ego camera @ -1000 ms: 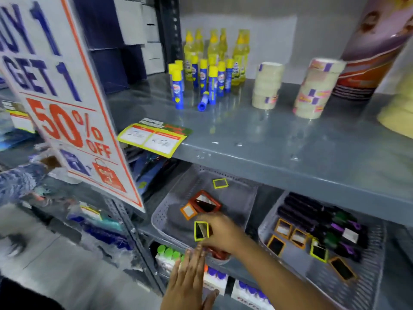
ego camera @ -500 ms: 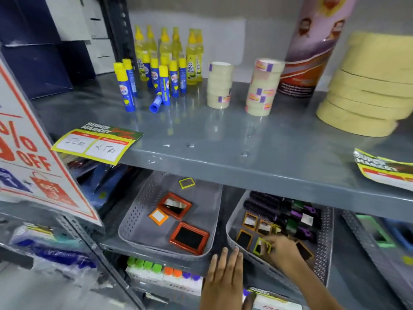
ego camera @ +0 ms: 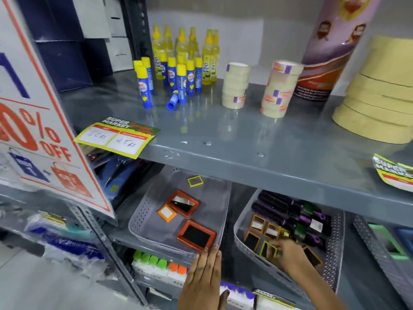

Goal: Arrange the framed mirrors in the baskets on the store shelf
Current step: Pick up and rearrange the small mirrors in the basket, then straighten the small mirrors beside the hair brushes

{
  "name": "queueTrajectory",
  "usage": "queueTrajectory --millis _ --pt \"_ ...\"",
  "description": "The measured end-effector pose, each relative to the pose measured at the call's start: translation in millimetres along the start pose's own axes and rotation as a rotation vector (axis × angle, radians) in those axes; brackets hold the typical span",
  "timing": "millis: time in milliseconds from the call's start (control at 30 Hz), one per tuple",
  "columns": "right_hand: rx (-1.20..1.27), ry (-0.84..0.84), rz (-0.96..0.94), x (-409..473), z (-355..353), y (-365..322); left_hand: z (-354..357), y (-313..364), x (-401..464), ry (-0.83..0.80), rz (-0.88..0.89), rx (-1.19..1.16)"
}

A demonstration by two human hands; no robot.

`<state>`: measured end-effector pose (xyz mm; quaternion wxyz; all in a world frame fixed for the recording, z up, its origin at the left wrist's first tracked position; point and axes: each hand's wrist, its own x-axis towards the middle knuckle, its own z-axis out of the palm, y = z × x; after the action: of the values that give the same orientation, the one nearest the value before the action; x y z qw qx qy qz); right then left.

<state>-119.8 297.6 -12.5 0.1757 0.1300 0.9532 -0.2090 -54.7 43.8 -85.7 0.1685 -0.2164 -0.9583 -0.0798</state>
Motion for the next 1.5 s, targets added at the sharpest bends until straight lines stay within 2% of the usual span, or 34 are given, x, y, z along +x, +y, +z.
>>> queueTrajectory --millis 67,167,200,233,267,367,433,467,633,733,800,867,967,1033,1100,1200,1267,1400,1500 --pt "0.007 0.019 0.006 -11 -10 -6 -2 -2 0 0.017 0.008 0.028" --pt "0.197 0.404 -0.067 -24 -25 -26 -7 -11 -1 0.135 -0.067 0.057" --pt "0.302 0.489 -0.103 -26 -26 -43 -9 -18 -2 0.182 -0.104 0.067" --pt "0.370 0.500 -0.155 -28 -26 -65 -12 -24 -3 0.229 -0.124 0.094" --pt "0.411 0.440 -0.235 -28 -23 -90 -14 -31 -4 0.254 -0.120 0.114" --pt "0.428 0.121 -0.453 -3 14 -170 -11 -47 -10 0.293 -0.095 0.192" --pt "0.383 -0.108 -0.497 18 43 -216 -3 -49 -13 0.312 -0.097 0.210" --pt "0.301 -0.142 -0.503 27 56 -235 0 -46 -14 0.334 -0.089 0.221" --pt "-0.110 -0.004 -0.538 62 96 -285 4 -48 -21 0.389 -0.108 0.312" --pt "-0.229 -0.011 -0.504 58 94 -298 2 -48 -19 0.348 -0.114 0.289" --pt "-0.257 0.025 -0.553 53 90 -299 0 -46 -19 0.351 -0.122 0.251" --pt "-0.170 0.080 -0.550 41 80 -288 -5 -45 -18 0.368 -0.116 0.193" --pt "0.180 0.228 -0.509 14 55 -248 -7 -48 -18 0.379 -0.113 0.138" --pt "0.407 0.300 -0.398 -6 28 -194 -4 -47 -17 0.406 -0.103 0.121" --pt "0.494 0.336 -0.190 -18 5 -123 1 -48 -17 0.388 -0.109 0.136" --pt "0.364 0.366 0.084 -23 -19 -25 6 -48 -18 0.369 -0.104 0.113" --pt "0.321 0.319 0.211 -28 -24 6 5 -49 -16 0.335 -0.089 0.096" --pt "0.371 0.223 0.330 -24 -14 33 -4 -48 -12 0.243 -0.056 0.039" --pt "0.360 0.178 0.329 -23 -8 33 -10 -47 -12 0.192 -0.044 0.013"
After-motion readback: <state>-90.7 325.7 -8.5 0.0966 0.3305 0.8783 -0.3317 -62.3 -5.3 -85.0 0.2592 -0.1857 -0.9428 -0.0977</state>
